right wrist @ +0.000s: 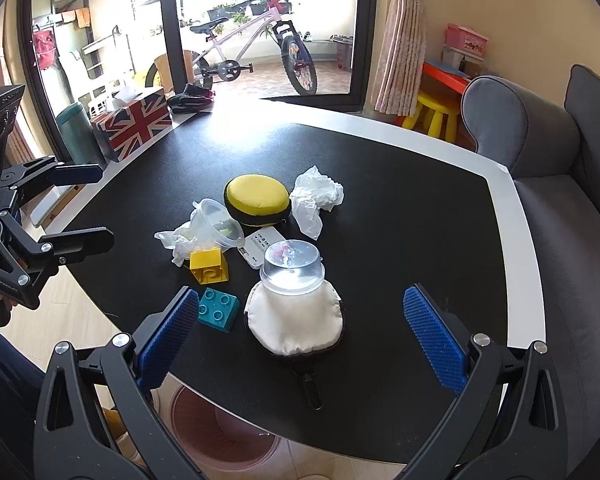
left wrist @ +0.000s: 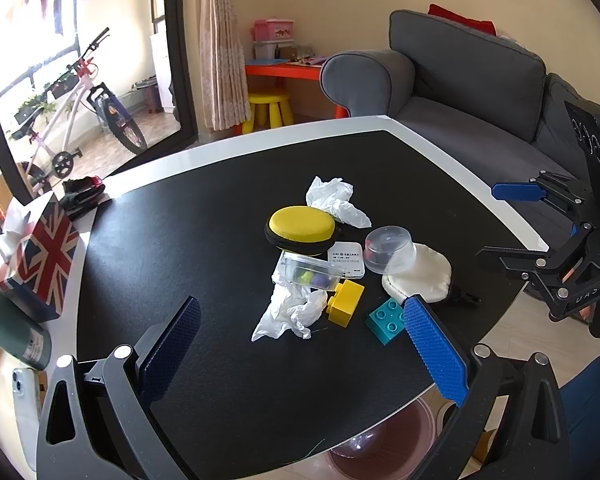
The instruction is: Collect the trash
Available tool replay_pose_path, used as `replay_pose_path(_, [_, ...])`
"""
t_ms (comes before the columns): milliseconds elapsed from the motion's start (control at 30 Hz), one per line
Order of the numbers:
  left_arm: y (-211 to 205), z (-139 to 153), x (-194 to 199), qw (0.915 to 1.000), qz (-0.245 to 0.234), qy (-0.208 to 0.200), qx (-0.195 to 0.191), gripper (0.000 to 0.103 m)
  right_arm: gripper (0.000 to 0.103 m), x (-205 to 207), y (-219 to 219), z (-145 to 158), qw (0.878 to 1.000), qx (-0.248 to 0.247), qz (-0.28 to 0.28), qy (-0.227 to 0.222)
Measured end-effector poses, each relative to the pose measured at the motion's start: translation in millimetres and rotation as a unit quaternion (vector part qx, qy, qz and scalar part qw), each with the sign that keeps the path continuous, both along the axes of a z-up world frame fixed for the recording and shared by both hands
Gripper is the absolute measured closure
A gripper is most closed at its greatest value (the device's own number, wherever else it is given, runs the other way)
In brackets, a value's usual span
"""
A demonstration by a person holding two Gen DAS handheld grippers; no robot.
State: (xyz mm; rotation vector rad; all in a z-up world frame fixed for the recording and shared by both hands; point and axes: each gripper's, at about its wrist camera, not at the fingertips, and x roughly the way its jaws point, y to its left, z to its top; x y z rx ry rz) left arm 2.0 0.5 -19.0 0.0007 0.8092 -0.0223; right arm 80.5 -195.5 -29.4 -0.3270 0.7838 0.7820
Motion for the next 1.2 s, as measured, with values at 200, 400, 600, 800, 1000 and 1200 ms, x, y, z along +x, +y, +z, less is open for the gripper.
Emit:
replay_pose_path(200, [2,-2,-1,1.0,0.0,0.006,0.002,0.006,0.003,14,22,1,1.0,-0.008,0.013,0.007])
replay_pose_path(400, [1,-2,-2,0.9999,-0.003,0.01,0.005,0.006,0.003,35,44,-5,0.999,-0.025,0.018,0.026])
replay_pose_path(600, [5,-2,-3,0.9999,-0.001,0.011,0.002,0.006,0.003,55,64,-23,0.997,-0.049,0.017,0.064])
replay_pose_path(800, [6,-2,-4,0.9999,-0.001,0.013,-0.002,0.006,0.003,64,75,-44,0.993,-0.084,0.023,0.08])
replay_pose_path(1000, [6,-2,-5,0.9999,-0.001,0.015,-0.004,0.006,0.004,68,79,-57,0.991,-0.096,0.031,0.084])
replay_pose_path(1200, [6,-5,-5,0.9998,-0.002,0.019,-0.004,0.006,0.038,71,84,-69,0.989,-0.107,0.034,0.1])
